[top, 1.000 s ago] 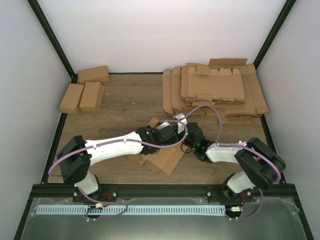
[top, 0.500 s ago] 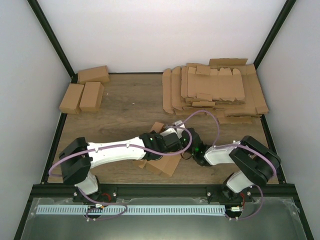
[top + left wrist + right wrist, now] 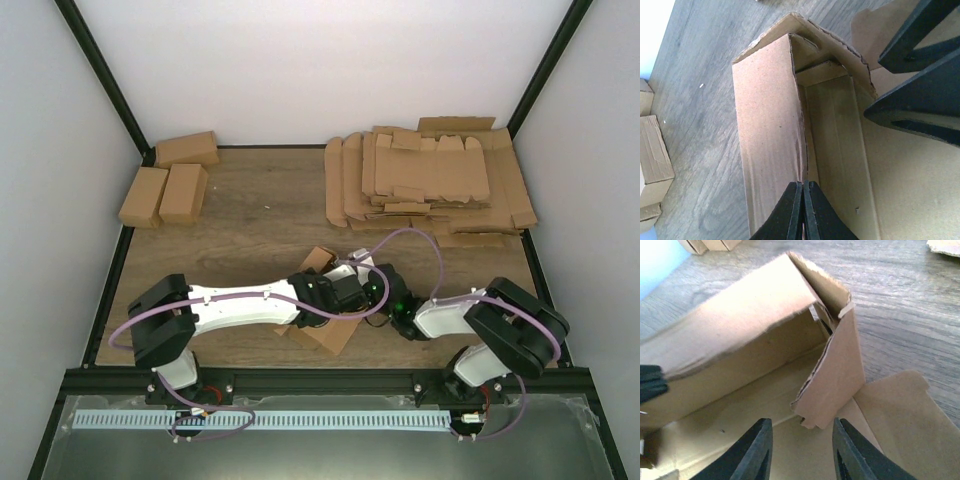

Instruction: Fold the paper box

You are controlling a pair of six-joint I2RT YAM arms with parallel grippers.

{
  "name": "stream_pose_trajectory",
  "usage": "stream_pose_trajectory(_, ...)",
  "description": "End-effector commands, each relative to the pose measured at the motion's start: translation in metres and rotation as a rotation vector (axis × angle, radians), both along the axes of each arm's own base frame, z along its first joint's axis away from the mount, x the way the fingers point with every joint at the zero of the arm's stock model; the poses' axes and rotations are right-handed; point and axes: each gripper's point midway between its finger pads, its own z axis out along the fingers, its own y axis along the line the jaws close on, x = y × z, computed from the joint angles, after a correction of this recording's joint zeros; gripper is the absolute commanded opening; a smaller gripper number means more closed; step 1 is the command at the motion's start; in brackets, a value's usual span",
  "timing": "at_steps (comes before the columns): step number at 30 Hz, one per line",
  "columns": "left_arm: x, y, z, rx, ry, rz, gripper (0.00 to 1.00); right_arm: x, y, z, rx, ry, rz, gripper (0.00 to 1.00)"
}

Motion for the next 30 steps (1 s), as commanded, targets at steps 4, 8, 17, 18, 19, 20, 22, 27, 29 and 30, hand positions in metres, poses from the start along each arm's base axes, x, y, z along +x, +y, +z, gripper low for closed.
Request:
stream_pose_trajectory(4,-0.002,0.003,-0.005,0.004,-0.005,0.004,0.04,-0.005,-0.002,0.028,0.099,-0.039,0.023,0.4)
stream_pose_trajectory(8,-0.001,0.004,-0.007,0.005,-0.005,0.006,0.04,-0.006,-0.013,0.04,0.149,-0.057,0.04,0.44)
stream_pose_trajectory(17,-0.002,0.003,-0.007,-0.001,-0.005,0.006,0.04,0.026,-0.033,0.043,0.162,-0.028,0.012,0.46)
stream_pose_trajectory(18,-0.002,0.003,-0.006,-0.003,-0.005,0.005,0.04,0.034,-0.03,0.046,0.148,-0.038,0.014,0.46)
stream_pose_trajectory(19,-0.002,0.003,-0.006,-0.004,-0.006,0.005,0.04,0.039,-0.028,0.045,0.133,-0.038,0.019,0.47)
stream_pose_trajectory(20,-0.001,0.003,-0.006,-0.004,-0.007,0.005,0.04,0.043,-0.025,0.043,0.117,-0.042,0.03,0.48)
stream_pose_trajectory(22,-0.001,0.003,-0.005,-0.006,-0.01,0.004,0.04,0.052,-0.019,0.039,0.076,-0.052,0.055,0.49)
stream_pose_trajectory(27,0.0,0.003,-0.003,-0.007,-0.025,0.002,0.04,0.063,-0.011,0.025,0.022,-0.073,0.082,0.5)
stream_pose_trajectory(29,0.0,0.003,-0.002,-0.009,-0.026,0.002,0.04,0.063,-0.008,0.021,0.023,-0.071,0.098,0.5)
stream_pose_trajectory(30,0.0,0.003,-0.002,-0.008,-0.025,0.0,0.04,0.062,-0.006,0.019,0.026,-0.071,0.109,0.51)
